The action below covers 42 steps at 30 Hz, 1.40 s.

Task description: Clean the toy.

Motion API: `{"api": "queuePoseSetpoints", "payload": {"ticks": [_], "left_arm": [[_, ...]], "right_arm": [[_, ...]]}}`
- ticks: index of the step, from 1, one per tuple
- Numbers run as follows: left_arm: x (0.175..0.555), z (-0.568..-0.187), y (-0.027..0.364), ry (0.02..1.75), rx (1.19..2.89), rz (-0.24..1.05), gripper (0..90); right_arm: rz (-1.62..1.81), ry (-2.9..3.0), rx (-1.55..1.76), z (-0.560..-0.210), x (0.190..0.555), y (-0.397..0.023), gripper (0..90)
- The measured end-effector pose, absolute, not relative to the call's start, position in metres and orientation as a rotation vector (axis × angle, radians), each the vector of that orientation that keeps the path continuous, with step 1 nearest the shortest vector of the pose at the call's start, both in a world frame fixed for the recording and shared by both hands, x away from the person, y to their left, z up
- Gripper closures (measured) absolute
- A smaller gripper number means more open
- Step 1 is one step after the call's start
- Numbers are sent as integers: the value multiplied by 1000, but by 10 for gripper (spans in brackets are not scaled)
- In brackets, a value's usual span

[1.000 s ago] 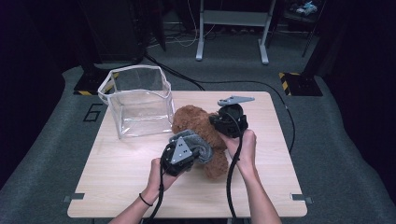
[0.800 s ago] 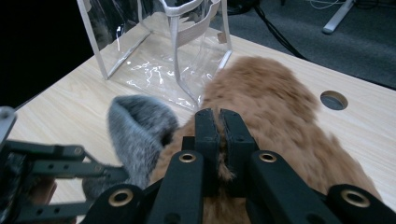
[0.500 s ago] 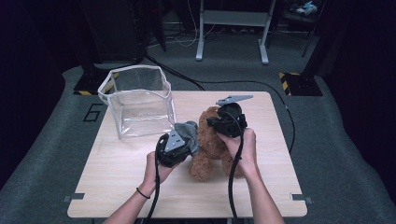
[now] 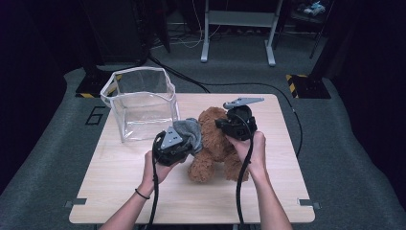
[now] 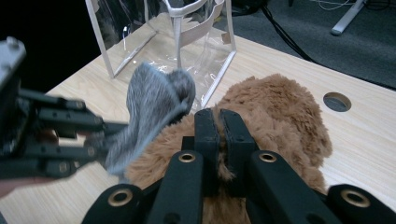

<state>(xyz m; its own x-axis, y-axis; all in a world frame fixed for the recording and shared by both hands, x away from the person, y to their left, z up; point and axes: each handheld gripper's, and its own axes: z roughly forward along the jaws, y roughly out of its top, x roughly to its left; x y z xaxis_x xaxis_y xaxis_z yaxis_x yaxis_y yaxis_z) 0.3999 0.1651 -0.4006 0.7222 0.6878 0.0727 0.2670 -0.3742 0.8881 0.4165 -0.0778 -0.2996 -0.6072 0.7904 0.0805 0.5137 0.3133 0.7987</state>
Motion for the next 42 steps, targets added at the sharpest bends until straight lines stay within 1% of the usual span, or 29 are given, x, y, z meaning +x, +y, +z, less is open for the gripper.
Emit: {"api": "queuePoseSetpoints", "payload": {"ticks": [7,17,24,27,30,35,38,42], "left_arm": [[407,-388,183,768,1923,570,801],[414,-380,194,787,1924,585,801],[422,-366,200,793,1920,636,800],[429,-360,201,795,1936,653,798],[438,-358,199,793,1976,645,797],[445,-366,190,779,2054,550,796],[445,-373,185,740,2117,463,797],[443,-381,181,699,2140,335,797]], "right_arm": [[1189,2303,1107,-300,415,-76,867],[1122,2394,990,-297,407,-76,868],[1066,2440,859,-294,403,-78,867],[1043,2453,839,-293,399,-78,867],[1036,2463,784,-293,398,-79,867],[1051,2463,767,-293,398,-82,868],[1098,2446,766,-294,400,-86,868],[1120,2450,765,-297,403,-89,867]]}}
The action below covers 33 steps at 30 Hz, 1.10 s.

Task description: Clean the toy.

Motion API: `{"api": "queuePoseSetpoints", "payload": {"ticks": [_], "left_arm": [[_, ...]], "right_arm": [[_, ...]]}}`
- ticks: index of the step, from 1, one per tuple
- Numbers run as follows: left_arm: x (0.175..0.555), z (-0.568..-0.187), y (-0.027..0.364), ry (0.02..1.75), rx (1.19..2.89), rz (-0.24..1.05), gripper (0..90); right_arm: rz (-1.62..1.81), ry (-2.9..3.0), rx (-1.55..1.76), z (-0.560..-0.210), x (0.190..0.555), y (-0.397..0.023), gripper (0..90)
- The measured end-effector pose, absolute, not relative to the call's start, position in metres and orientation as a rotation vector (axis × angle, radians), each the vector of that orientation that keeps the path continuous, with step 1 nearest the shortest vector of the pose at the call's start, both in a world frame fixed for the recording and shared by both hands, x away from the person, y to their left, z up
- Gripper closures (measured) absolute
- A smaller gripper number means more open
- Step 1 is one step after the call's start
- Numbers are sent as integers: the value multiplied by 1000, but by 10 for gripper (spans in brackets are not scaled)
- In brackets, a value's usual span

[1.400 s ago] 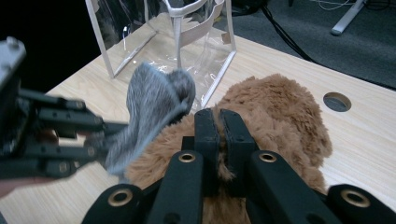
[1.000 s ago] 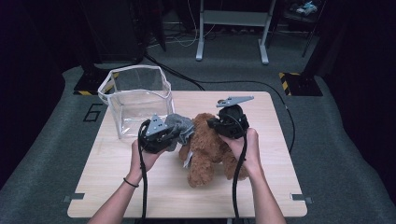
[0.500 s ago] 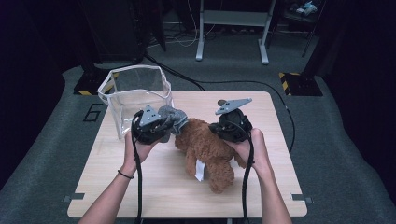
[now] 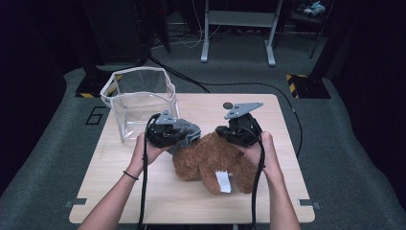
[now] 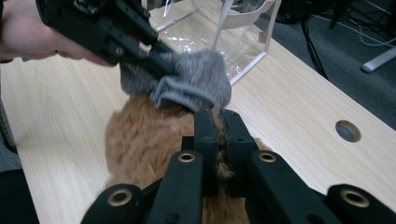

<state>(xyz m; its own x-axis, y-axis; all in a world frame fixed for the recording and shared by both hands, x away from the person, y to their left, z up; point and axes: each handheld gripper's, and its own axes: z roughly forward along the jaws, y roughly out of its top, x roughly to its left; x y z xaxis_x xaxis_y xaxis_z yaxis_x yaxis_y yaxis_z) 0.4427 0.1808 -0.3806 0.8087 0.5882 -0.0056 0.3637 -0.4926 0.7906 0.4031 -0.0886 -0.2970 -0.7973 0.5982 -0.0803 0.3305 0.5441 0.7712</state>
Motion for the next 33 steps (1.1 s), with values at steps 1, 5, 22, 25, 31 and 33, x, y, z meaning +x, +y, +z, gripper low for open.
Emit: {"api": "queuePoseSetpoints", "payload": {"ticks": [1,5,22,25,31,33], "left_arm": [[442,-382,180,692,2141,307,798],[438,-388,177,665,2108,204,798],[427,-390,163,557,2020,66,793],[442,-378,167,643,1910,107,793],[472,-373,153,670,1996,68,798],[475,-375,152,664,2010,28,802]], "right_arm": [[1130,2438,760,-297,404,-90,867],[1167,2400,773,-298,408,-94,868],[1253,2347,812,-314,413,-97,870],[1267,2382,763,-317,412,-94,870],[1262,2406,743,-321,413,-86,870],[1266,2413,741,-323,414,-85,869]]}}
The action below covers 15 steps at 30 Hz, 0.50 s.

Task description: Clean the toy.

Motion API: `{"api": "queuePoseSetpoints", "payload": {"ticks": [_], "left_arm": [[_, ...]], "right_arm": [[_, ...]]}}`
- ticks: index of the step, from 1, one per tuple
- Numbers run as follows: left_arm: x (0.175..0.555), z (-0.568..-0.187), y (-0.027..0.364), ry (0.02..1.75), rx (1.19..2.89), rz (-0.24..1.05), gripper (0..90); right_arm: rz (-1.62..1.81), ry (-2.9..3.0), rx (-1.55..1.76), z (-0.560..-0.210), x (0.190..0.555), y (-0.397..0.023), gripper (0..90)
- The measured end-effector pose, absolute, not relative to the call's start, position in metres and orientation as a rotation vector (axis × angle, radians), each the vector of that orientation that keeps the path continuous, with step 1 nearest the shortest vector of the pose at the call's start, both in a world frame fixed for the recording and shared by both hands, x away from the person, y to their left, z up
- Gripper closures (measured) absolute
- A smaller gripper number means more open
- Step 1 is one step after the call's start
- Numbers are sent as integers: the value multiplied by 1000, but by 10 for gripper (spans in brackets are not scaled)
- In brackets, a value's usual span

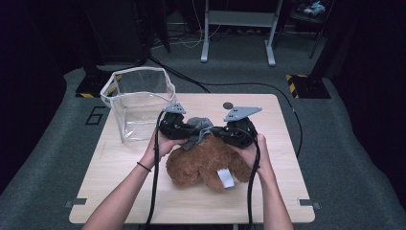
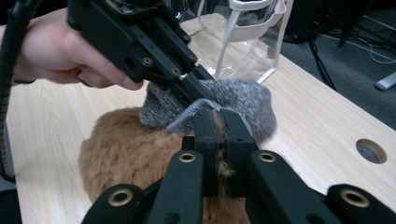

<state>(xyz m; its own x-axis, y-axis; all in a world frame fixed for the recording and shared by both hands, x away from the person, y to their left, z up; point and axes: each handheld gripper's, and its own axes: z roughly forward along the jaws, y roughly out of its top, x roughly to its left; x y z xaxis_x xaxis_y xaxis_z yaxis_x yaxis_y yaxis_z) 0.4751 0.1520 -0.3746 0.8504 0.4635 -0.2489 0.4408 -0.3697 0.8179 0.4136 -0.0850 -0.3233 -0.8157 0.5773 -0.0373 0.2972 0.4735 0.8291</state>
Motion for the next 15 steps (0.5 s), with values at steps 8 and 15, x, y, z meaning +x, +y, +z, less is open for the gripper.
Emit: {"api": "queuePoseSetpoints", "payload": {"ticks": [8,15], "left_arm": [[476,-384,151,651,2024,-69,804],[472,-392,156,652,2032,-86,804]], "right_arm": [[1270,2402,726,-323,411,-87,869],[1256,2373,746,-322,411,-91,869]]}}
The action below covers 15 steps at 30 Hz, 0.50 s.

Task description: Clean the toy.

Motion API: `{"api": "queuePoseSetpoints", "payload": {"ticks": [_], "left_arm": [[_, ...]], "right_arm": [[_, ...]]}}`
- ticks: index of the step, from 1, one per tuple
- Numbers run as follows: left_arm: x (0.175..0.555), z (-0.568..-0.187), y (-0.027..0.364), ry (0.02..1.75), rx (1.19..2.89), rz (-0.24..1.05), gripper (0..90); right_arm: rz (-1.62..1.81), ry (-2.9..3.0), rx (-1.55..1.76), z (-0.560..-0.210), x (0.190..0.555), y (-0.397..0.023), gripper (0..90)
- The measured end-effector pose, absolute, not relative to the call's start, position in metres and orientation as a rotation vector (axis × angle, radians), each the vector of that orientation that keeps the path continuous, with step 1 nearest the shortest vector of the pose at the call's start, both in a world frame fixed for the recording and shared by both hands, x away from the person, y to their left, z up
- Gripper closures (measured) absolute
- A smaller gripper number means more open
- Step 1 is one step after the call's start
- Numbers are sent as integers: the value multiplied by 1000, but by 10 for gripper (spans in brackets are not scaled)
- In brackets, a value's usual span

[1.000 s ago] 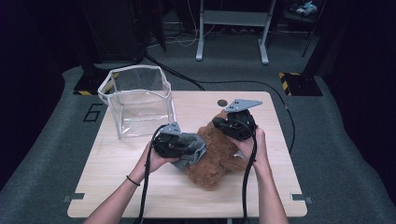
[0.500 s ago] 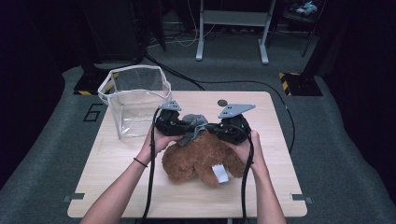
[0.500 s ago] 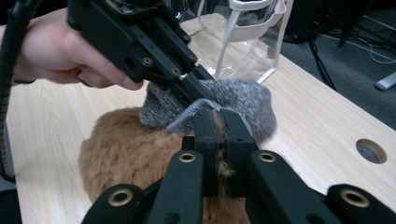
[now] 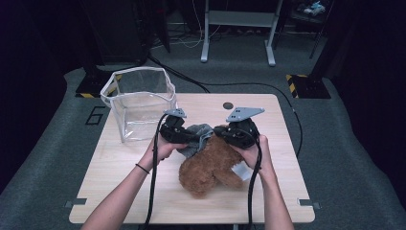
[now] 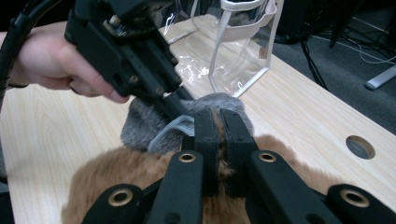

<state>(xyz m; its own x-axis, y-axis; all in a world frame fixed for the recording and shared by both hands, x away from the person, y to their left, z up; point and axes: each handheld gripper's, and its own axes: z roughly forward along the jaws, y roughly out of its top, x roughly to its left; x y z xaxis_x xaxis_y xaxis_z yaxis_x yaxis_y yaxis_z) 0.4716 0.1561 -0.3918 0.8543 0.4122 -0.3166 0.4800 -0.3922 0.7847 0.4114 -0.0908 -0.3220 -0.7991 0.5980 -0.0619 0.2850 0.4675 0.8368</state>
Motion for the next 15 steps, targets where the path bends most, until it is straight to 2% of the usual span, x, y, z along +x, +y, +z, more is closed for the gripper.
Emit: {"api": "queuePoseSetpoints", "payload": {"ticks": [15], "left_arm": [[449,-416,160,600,2058,-154,804]], "right_arm": [[1288,2308,757,-317,413,-93,869]]}}
